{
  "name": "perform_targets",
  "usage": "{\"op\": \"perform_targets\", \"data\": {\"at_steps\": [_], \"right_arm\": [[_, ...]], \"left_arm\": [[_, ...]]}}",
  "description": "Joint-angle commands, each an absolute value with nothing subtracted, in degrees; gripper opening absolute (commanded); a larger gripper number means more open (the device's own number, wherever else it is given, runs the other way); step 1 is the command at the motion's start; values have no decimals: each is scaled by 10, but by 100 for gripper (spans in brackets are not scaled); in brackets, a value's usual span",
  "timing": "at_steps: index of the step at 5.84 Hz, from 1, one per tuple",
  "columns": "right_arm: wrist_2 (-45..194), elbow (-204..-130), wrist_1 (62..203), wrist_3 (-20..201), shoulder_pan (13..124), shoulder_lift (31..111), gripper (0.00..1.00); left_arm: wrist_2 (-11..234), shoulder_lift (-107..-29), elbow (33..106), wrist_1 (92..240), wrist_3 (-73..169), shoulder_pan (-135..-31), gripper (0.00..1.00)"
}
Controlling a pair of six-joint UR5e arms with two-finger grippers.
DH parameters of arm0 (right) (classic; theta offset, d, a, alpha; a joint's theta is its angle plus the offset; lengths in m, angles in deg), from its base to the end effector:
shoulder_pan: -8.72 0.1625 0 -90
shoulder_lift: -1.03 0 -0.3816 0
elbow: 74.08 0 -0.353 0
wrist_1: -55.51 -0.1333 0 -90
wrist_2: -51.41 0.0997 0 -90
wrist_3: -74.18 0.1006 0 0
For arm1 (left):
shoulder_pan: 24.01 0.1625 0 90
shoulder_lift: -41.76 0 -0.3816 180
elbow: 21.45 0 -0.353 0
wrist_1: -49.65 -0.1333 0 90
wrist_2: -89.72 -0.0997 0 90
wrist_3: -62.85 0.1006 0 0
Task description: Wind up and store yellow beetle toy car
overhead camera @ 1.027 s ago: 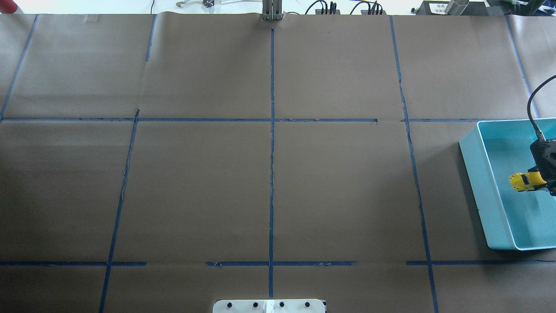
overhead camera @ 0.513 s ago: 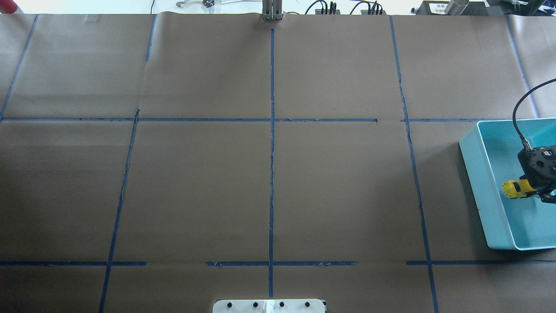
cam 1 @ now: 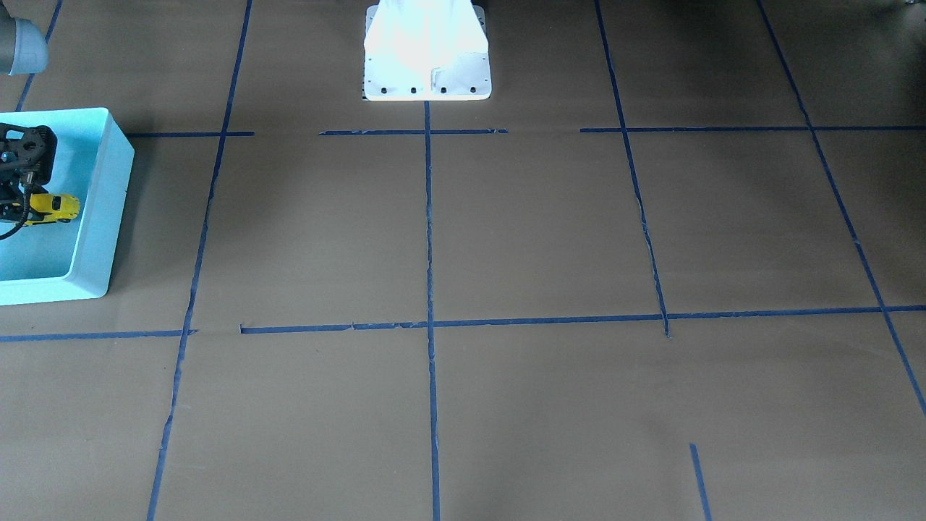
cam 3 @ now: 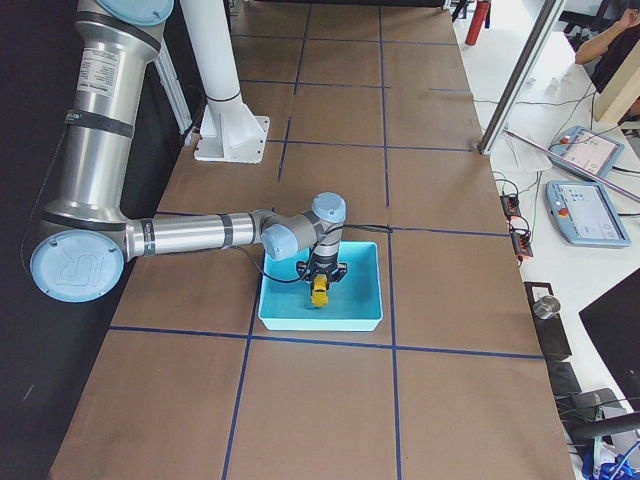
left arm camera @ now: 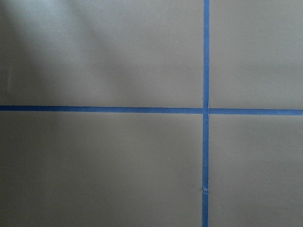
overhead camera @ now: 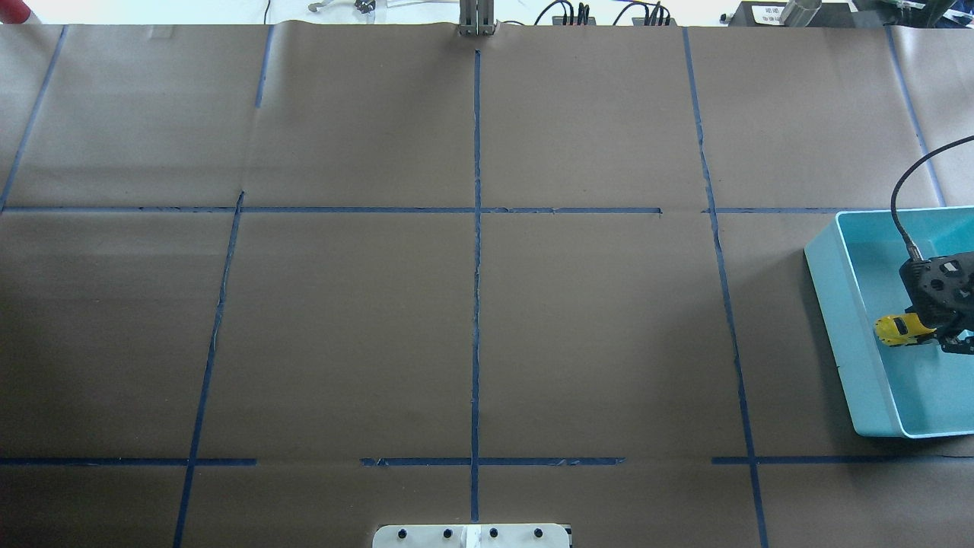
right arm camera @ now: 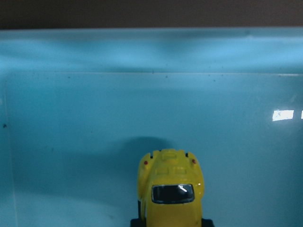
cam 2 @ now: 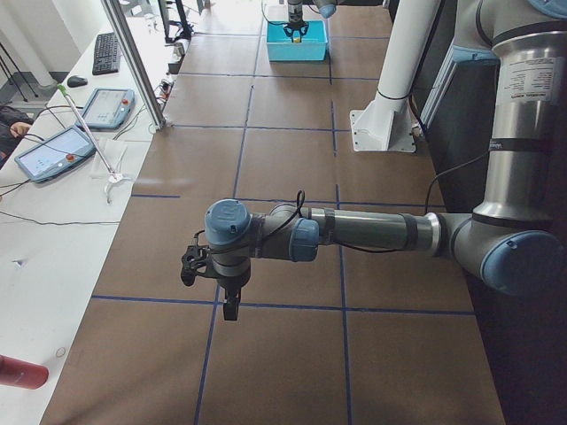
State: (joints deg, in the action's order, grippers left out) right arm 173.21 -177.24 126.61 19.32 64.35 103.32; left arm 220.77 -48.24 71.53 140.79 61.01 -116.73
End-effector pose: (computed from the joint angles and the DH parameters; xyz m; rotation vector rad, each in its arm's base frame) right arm -0.1564 -0.3709 0.5767 0.4798 -0.5385 -1.5933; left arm -0.0889 -0.4537 0.5943 0.0743 0.7157 -0.0504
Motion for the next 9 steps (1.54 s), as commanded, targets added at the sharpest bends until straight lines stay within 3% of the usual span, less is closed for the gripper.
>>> {"op": "perform_targets", "data": {"at_steps": [1,4,9], "right_arm": [[1736,-1772,1266,191,644,1033,100],[1770,-1799,1270,192,661,1034,100],[1843,-1815,1516,268,959,1034,100]], "left_arm": [[2208,-482,714,1408,610,-1166,100],[2208,-482,714,1408,610,-1167,100],[2208,-482,714,1408,610,-1167,100]]}}
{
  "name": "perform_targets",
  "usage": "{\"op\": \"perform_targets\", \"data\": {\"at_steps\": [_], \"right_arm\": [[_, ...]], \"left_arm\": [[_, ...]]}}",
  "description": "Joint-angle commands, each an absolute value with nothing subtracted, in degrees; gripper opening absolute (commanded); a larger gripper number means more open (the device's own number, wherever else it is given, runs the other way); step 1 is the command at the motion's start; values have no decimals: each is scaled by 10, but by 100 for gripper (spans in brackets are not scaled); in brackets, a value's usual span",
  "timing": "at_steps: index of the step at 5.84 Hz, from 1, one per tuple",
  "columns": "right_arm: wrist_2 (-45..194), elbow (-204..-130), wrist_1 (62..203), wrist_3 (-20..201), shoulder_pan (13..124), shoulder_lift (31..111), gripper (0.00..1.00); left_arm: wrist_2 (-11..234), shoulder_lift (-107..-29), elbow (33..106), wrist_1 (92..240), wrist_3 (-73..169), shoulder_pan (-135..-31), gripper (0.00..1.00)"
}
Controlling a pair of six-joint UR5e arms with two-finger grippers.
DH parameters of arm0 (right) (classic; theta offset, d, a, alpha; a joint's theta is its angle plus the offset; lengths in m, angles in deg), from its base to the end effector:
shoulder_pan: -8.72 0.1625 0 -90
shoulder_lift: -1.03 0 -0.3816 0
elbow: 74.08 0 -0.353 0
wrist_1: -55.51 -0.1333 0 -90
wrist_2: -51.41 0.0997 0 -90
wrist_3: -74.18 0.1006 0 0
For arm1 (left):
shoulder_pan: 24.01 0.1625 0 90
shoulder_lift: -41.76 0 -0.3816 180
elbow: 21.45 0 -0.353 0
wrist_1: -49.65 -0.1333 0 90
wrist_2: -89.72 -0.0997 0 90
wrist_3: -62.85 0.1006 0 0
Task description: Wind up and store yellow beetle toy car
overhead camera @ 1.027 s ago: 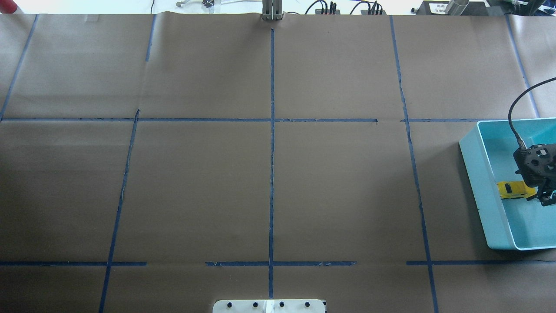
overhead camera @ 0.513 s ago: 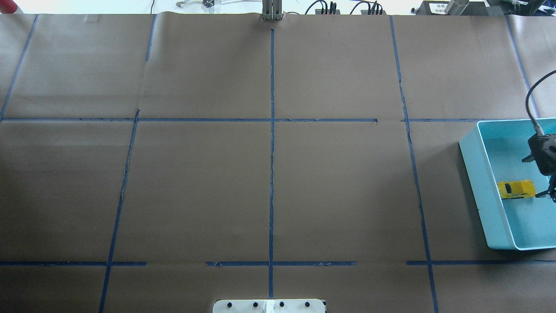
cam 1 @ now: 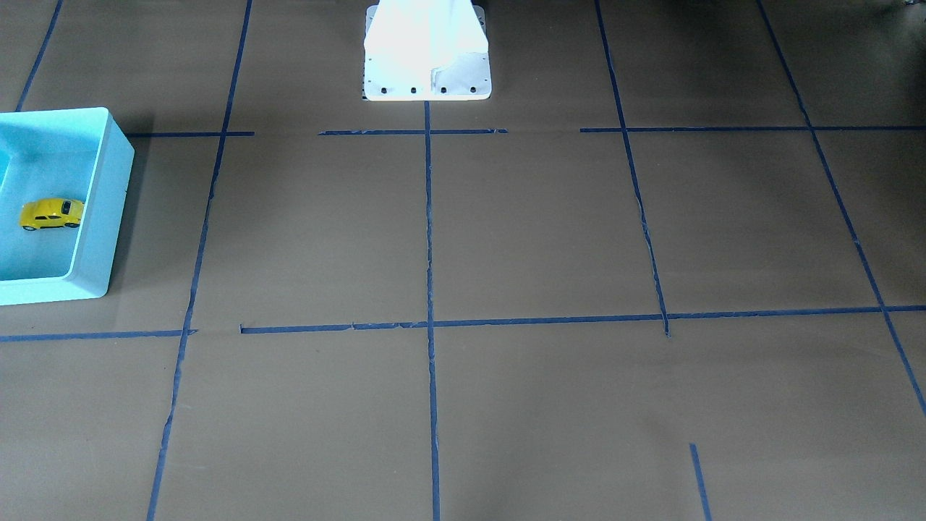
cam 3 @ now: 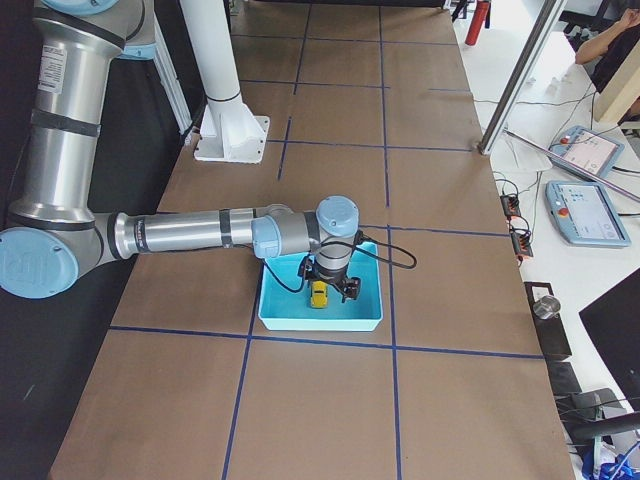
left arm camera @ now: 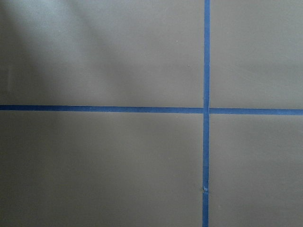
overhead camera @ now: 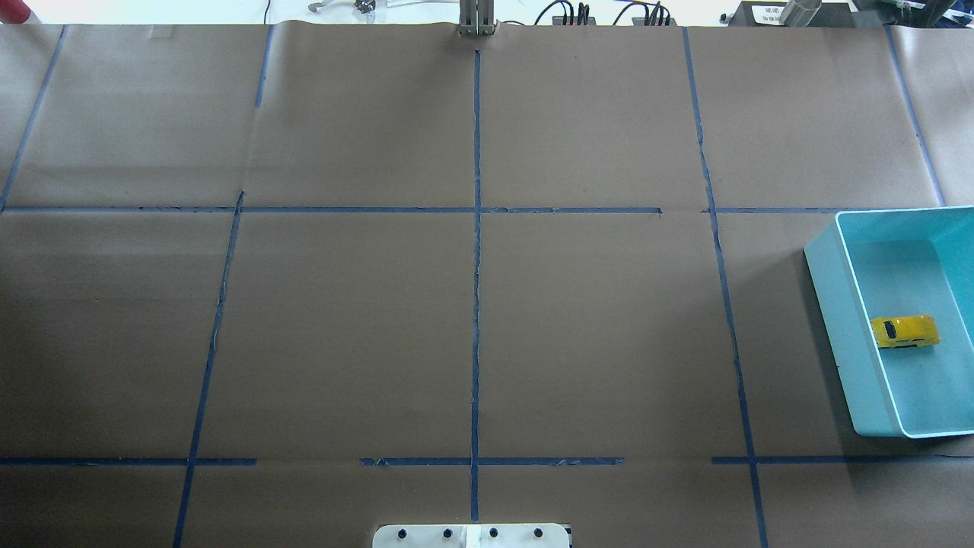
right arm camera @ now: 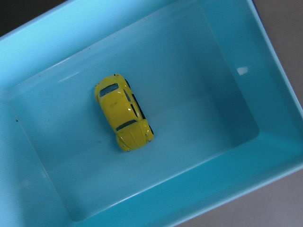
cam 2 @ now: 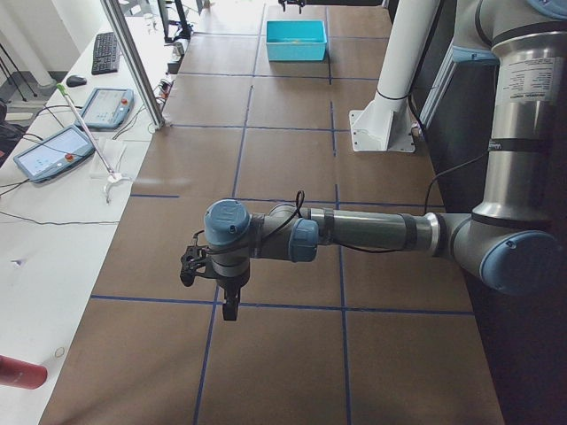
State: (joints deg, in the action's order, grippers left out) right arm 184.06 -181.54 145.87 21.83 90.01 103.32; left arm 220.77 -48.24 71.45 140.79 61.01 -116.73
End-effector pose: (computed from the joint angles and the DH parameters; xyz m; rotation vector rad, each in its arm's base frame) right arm 0.0075 -0.3814 0.5689 0.3683 -0.6939 -1.0447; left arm -0.0889 -0.4536 0.5949 0.0730 0.7157 -0.0509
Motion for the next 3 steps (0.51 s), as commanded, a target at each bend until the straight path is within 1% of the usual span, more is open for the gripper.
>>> {"op": "perform_targets", "data": {"at_steps": [1,2,3], "right_arm": [[1846,-1814,1542,352,995,1039,100],[1844,-1810,1554,400,1026,1037,100],[1842,-1807,1554,536,1059,1042,100]], "left_arm": [[2208,-482,714,1408,610,-1167,100],[2208,-482,714,1408,610,-1167,100],[2208,-482,714,1408,610,-1167,100]]}}
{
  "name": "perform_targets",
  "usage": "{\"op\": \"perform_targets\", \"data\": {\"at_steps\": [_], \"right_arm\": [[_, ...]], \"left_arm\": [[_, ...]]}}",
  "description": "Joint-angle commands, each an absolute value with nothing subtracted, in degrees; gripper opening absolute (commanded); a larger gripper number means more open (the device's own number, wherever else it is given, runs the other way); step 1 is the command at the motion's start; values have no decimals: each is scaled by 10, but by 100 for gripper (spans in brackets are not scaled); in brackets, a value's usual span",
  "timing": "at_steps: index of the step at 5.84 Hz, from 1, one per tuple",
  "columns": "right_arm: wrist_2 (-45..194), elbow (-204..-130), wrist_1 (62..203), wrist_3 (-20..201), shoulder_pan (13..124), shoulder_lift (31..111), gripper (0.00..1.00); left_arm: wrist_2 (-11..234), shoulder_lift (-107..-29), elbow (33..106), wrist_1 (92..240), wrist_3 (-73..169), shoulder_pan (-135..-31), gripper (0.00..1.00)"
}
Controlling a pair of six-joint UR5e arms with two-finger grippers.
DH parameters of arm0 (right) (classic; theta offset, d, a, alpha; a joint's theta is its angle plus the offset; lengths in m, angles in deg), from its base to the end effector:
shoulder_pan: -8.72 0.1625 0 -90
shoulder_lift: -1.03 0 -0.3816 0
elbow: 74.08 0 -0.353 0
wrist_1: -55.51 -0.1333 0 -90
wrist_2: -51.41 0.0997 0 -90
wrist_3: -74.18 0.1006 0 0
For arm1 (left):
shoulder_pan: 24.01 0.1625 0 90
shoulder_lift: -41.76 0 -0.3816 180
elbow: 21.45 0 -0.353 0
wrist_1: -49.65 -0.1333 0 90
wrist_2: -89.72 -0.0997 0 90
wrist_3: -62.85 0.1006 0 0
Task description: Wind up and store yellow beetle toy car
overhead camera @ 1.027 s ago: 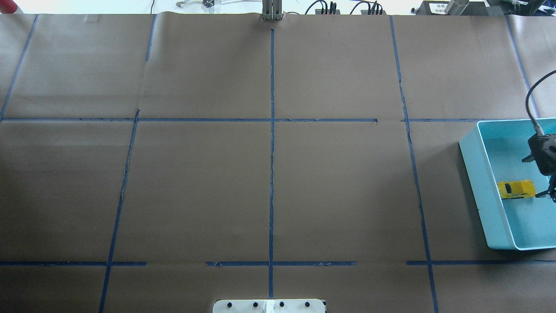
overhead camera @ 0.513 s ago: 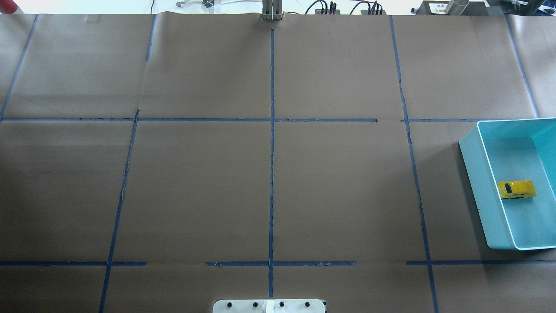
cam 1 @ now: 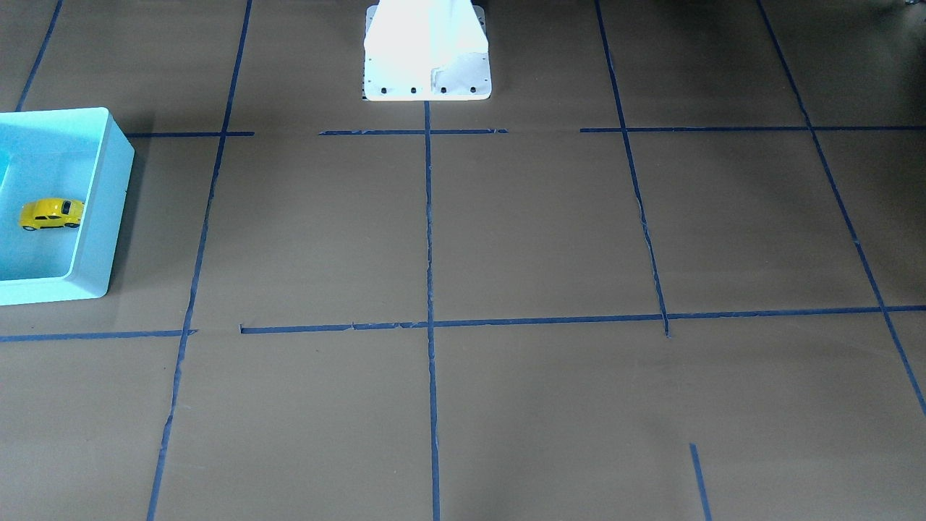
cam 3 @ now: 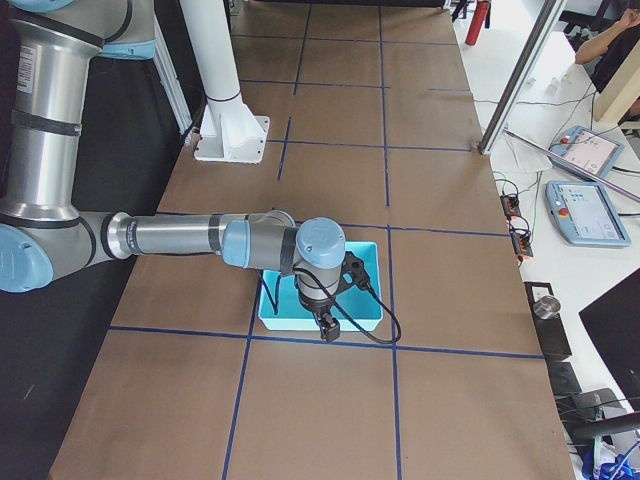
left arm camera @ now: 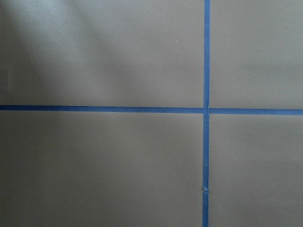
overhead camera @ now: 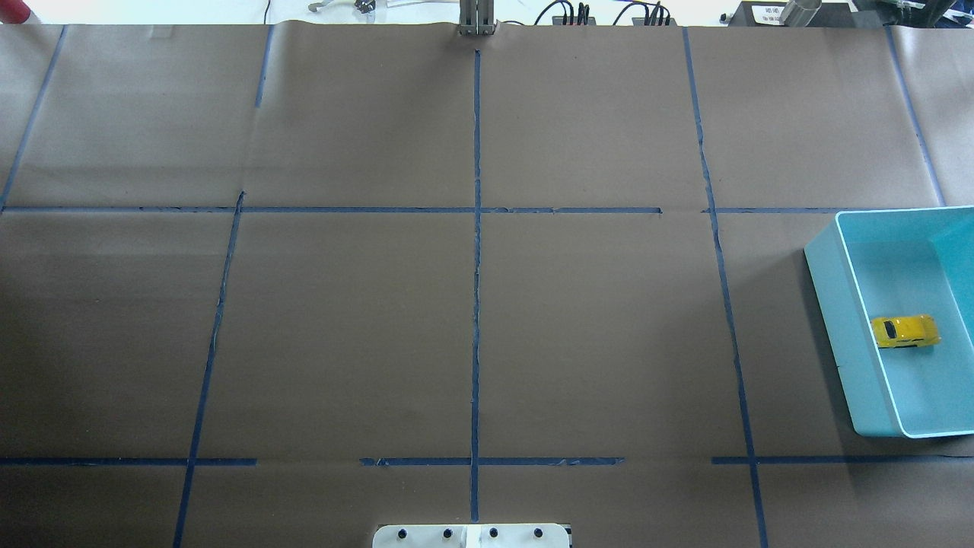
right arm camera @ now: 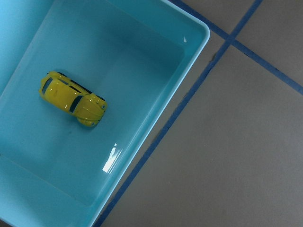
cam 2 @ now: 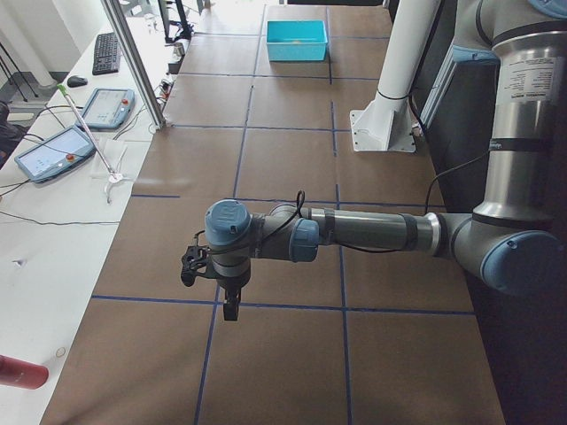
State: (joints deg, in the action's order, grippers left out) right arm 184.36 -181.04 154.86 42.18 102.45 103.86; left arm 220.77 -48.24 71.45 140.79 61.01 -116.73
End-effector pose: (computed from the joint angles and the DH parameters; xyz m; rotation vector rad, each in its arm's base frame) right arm 0.0880 -0.3550 0.5915 0.1484 -0.7458 -0.4355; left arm -0.0889 -0.4536 0.5949 0.0730 0.7157 -0.0509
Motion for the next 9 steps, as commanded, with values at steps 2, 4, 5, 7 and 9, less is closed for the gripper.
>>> {"op": "perform_targets", "data": {"at_steps": [2,4,5,7,9], "right_arm": [[1843,-1811,1553,736,1071,1044,100],[1839,-1803,1546,746,1068,1040,100],[1844,-1776,1548,748,1068,1040,100],[1844,-1751,1547,754,1065,1037,100],[1840,-1754,1542,751,1046,1018,100]], "left_arm": [[2208,-482,714,1408,610,-1167,100],[2208,-482,715,1408,610,-1167,100],[2208,-482,715,1408,610,-1167,100],[2208,-482,714,1408,610,-1167,100],[2208,-482,714,1408,610,-1166,100]]}}
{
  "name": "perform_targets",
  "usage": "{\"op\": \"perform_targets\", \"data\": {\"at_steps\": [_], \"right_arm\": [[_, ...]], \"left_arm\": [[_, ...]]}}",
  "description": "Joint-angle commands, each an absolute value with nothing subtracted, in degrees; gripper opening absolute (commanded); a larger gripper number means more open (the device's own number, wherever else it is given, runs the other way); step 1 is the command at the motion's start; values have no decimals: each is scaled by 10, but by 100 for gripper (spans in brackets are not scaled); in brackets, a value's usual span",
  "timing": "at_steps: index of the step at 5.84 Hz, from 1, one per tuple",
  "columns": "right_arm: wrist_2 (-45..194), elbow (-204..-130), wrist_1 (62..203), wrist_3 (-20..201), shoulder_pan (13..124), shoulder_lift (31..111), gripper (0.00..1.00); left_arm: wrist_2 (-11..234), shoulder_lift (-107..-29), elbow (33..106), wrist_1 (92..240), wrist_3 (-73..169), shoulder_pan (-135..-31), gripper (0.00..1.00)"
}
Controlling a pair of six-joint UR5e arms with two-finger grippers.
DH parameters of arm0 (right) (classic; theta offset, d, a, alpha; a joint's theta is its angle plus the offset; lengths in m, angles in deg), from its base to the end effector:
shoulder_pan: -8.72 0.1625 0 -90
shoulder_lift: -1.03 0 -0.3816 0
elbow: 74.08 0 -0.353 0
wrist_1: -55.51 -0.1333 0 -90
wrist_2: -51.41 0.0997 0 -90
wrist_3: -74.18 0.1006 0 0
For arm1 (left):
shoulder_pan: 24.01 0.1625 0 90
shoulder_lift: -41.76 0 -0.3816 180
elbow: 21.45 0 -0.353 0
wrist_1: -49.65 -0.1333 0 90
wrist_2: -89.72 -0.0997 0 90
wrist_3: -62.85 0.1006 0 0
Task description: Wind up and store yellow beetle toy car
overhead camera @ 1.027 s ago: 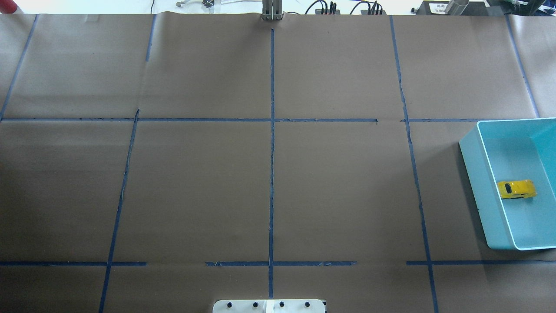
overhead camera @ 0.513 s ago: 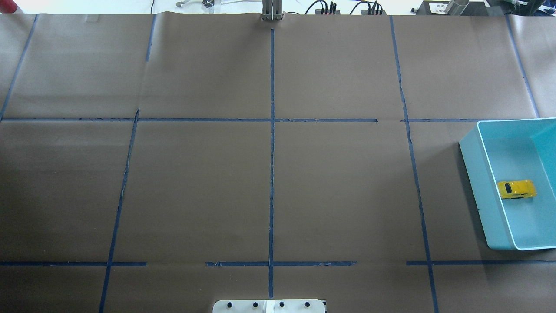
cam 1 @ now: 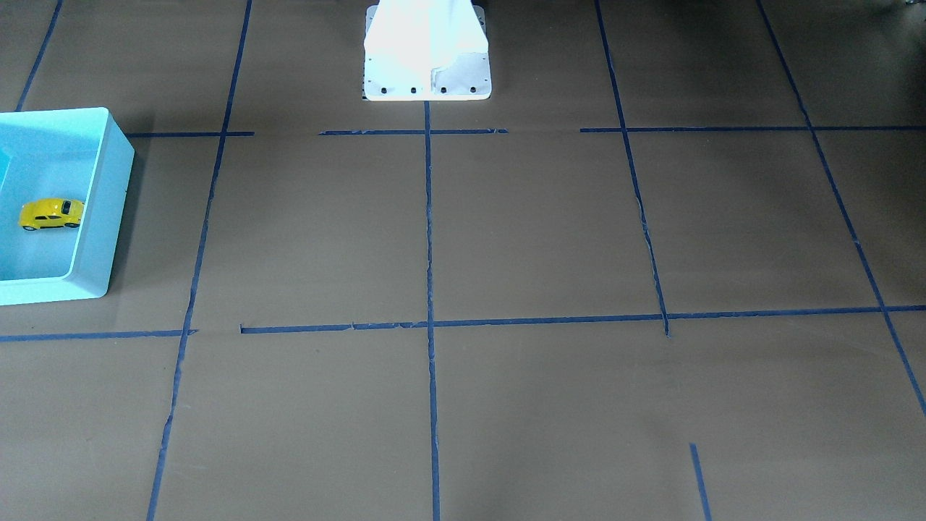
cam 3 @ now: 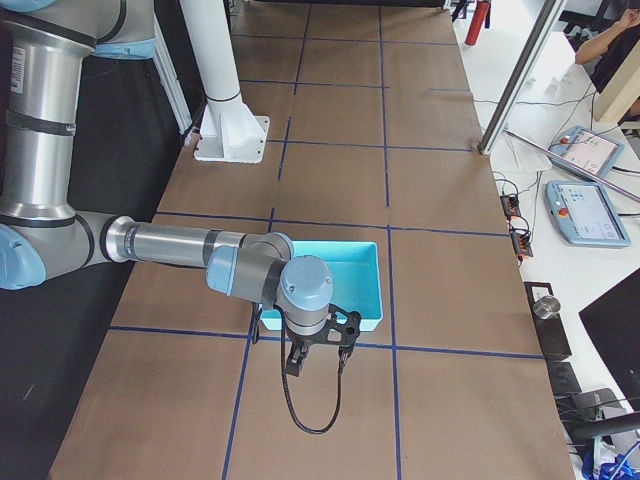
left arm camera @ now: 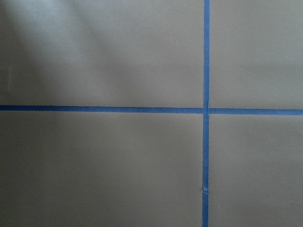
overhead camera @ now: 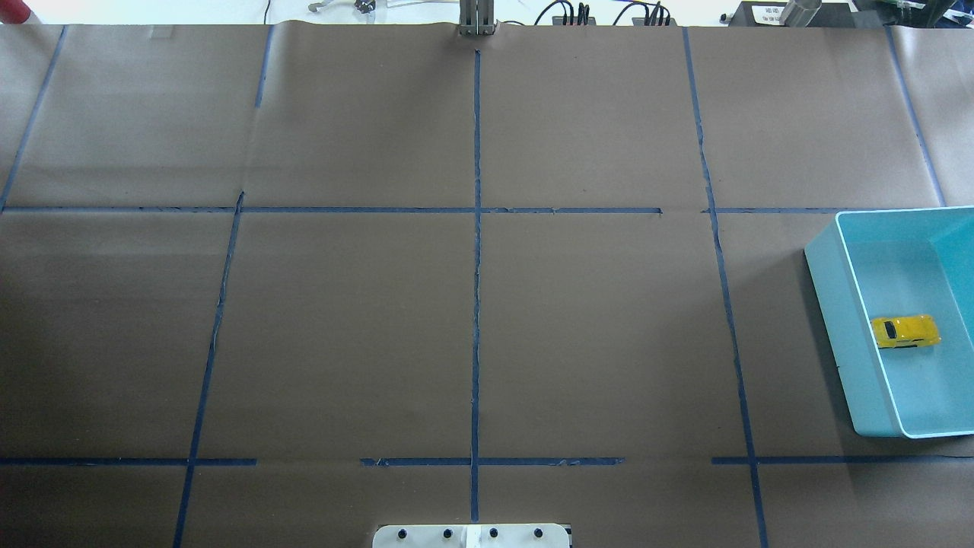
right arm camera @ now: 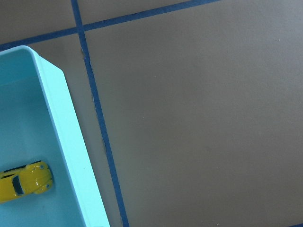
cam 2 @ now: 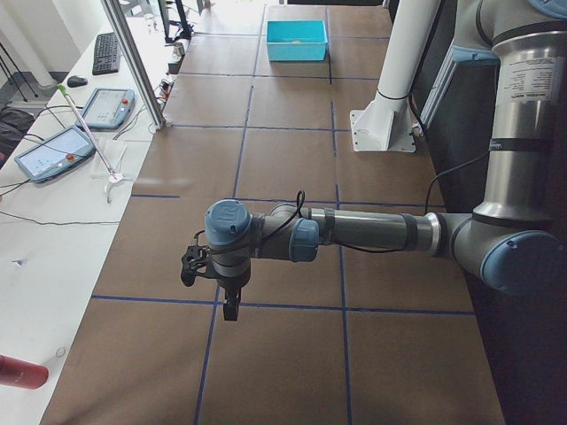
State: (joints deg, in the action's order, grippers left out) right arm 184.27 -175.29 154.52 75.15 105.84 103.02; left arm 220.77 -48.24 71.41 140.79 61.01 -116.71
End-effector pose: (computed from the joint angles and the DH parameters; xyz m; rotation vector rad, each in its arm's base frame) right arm 0.1089 -0.3486 0.6302 -0.1227 -0.7550 0.1982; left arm -0.0887 -0.4536 0.5952 0.0722 0.7157 -0.0508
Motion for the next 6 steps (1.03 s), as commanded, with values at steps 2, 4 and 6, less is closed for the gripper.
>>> {"op": "perform_targets", "data": {"at_steps": [2,4,6], "right_arm": [[1846,-1757,1539,752,1035,1016,100],[1846,-1757,1539,755,1035,1016,100],[1844,-1758,1539,754,1035,1016,100]], "left_arm": [[2208,-482,714,1408,610,-1167,100],[2208,-483,712,1408,610,-1166,100],[2208,-484,710,1408,610,-1166,100]]}}
